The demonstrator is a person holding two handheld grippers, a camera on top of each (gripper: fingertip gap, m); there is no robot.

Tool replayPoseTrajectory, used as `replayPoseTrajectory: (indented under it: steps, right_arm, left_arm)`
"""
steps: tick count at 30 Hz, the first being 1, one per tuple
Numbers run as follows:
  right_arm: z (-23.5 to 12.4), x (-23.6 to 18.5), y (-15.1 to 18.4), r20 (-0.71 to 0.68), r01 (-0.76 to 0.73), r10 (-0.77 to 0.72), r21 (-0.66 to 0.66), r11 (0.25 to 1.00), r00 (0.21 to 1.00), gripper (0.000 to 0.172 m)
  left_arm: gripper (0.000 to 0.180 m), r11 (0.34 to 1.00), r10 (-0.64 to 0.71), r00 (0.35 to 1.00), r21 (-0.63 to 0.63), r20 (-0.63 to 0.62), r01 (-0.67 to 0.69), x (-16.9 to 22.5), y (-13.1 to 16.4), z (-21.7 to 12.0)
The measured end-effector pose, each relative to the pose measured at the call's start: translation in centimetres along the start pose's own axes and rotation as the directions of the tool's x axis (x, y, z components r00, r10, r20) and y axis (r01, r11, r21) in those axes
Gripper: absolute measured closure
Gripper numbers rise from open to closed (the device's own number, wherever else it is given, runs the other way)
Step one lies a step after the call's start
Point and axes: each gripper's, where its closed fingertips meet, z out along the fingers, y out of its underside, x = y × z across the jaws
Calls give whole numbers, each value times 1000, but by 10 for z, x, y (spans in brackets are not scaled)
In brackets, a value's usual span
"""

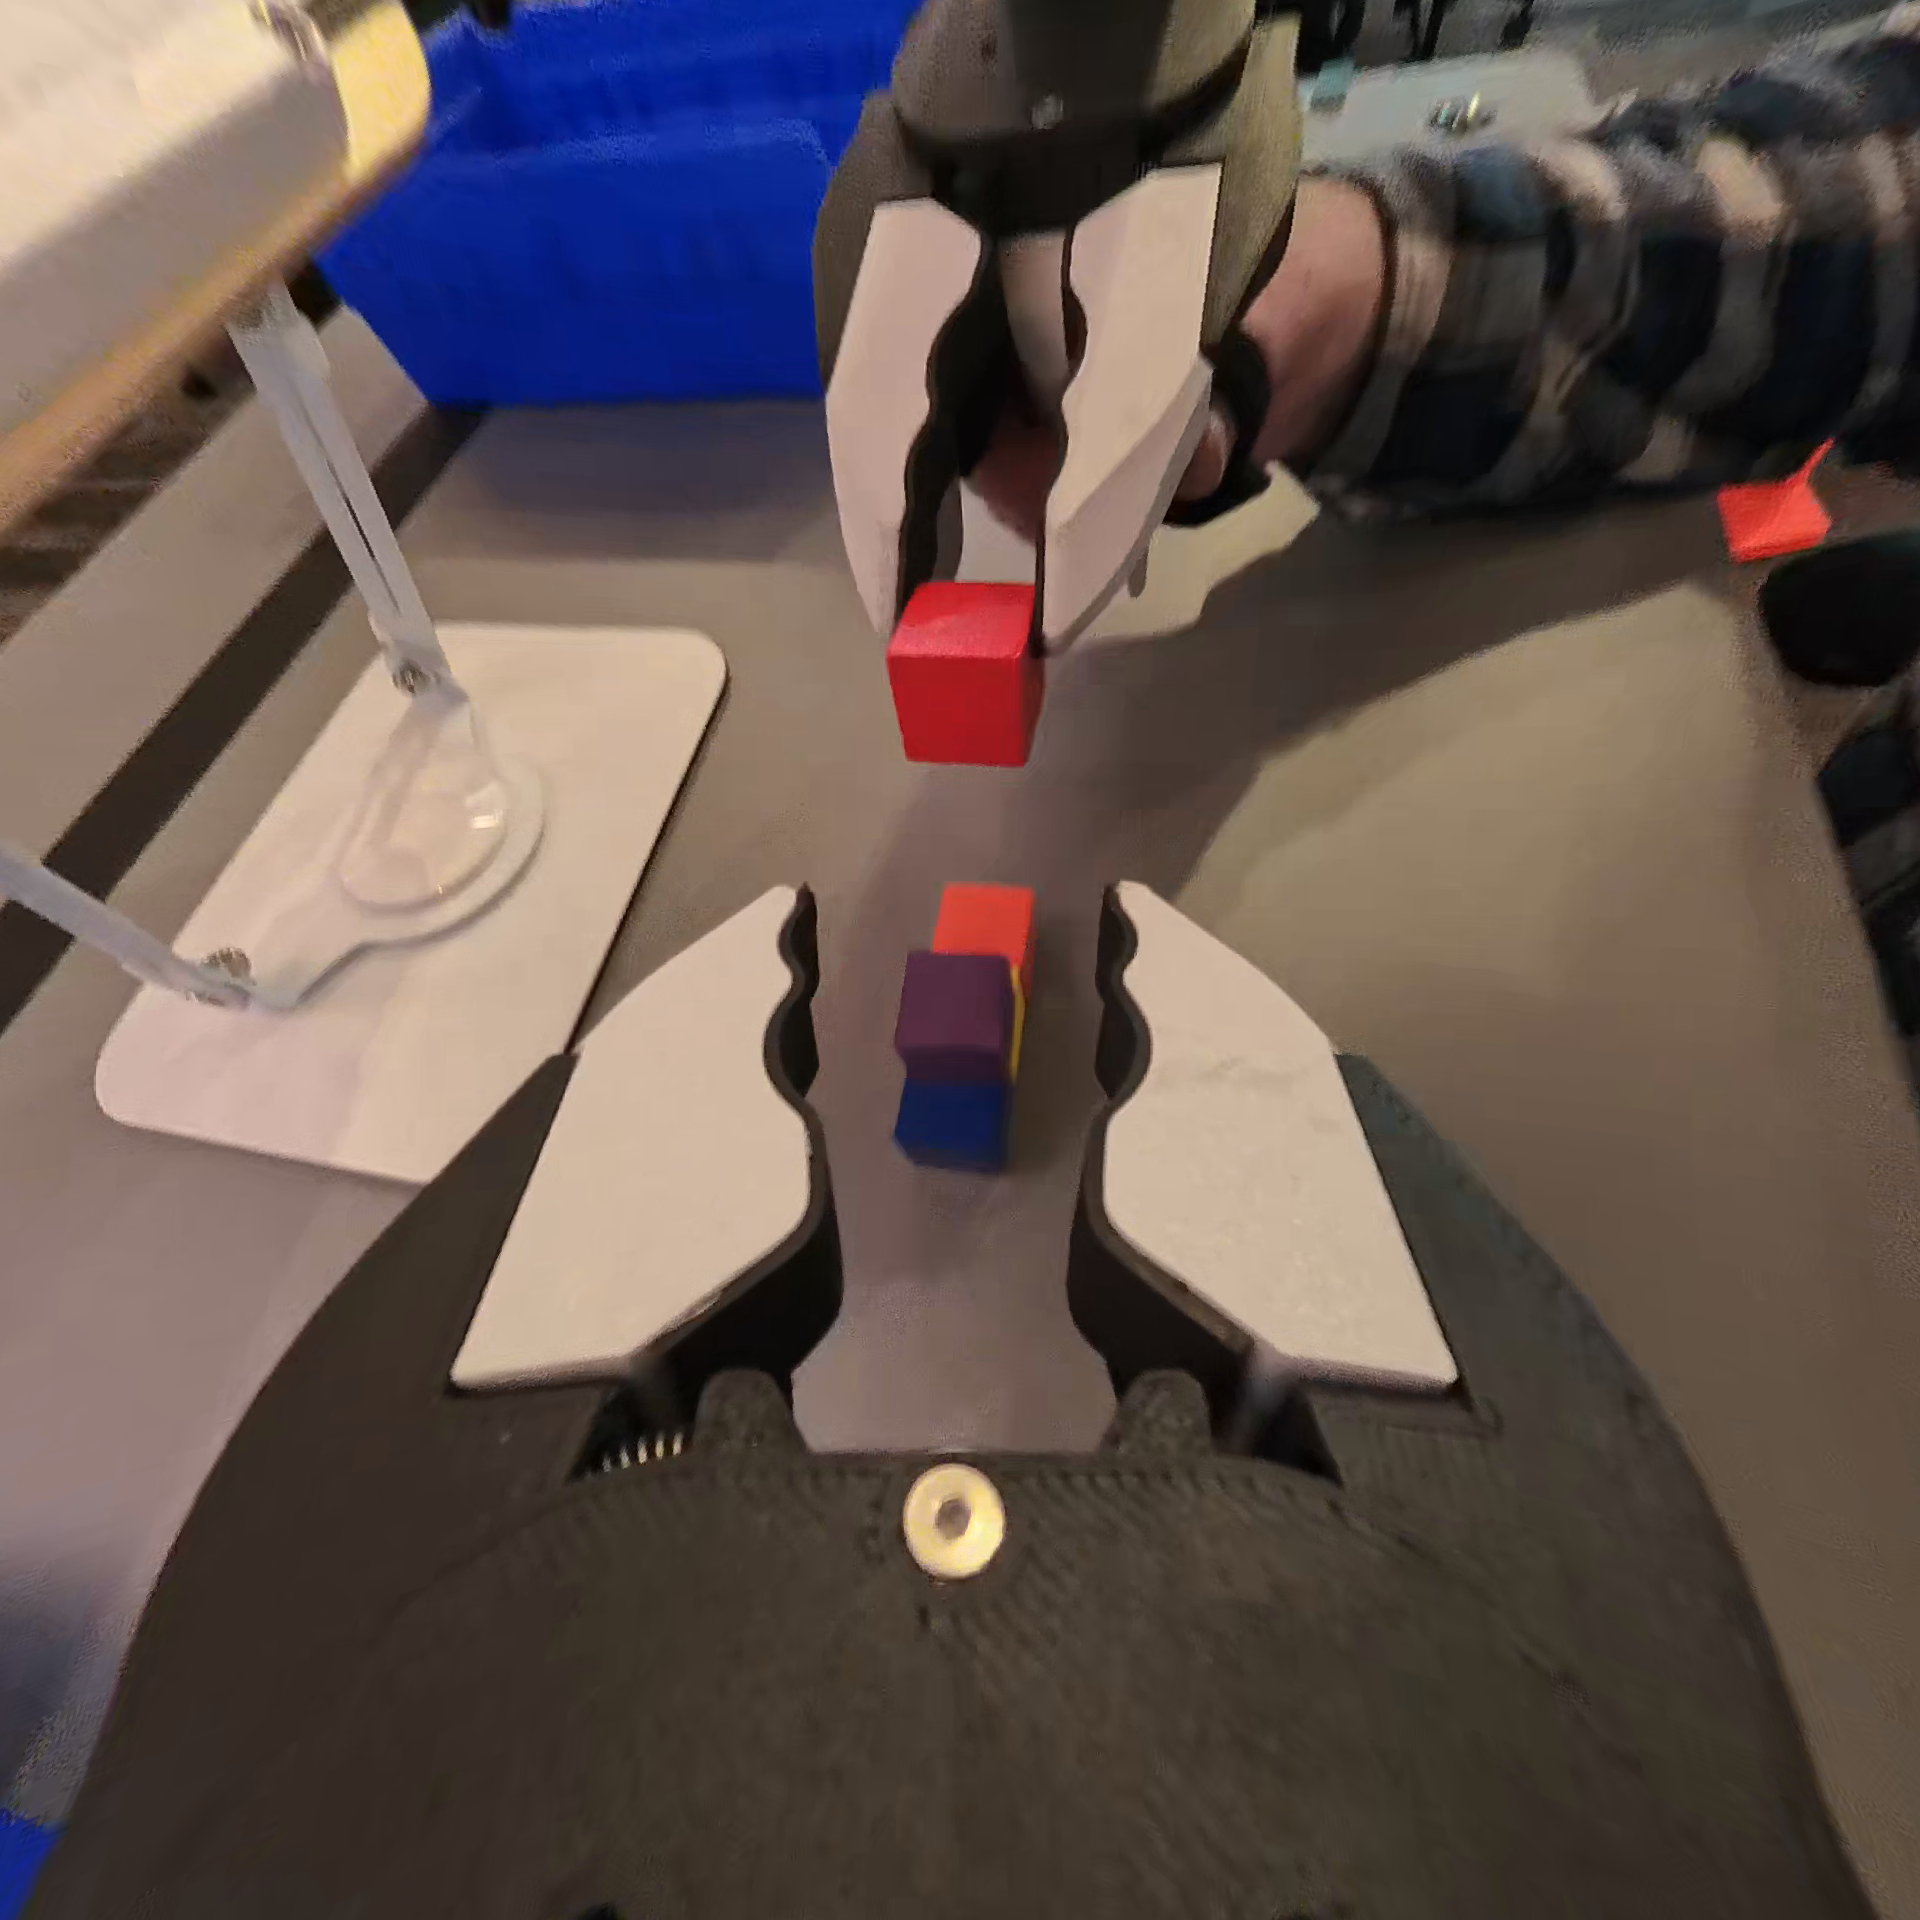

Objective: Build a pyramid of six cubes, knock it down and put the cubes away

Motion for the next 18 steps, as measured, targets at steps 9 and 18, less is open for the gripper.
replayPoseTrajectory:
  steps: [9,18]
  right_arm:
    - [30,8,38,23,-10,14,-170,985,1000,145]
    - [38,6,49,44,-25,34,-192,981,998,145]
  left_arm:
    - [129,988,6,999,-152,-43,-12,-5,49,26]
    - [139,989,-2,997,-145,-76,-9,-3,54,33]
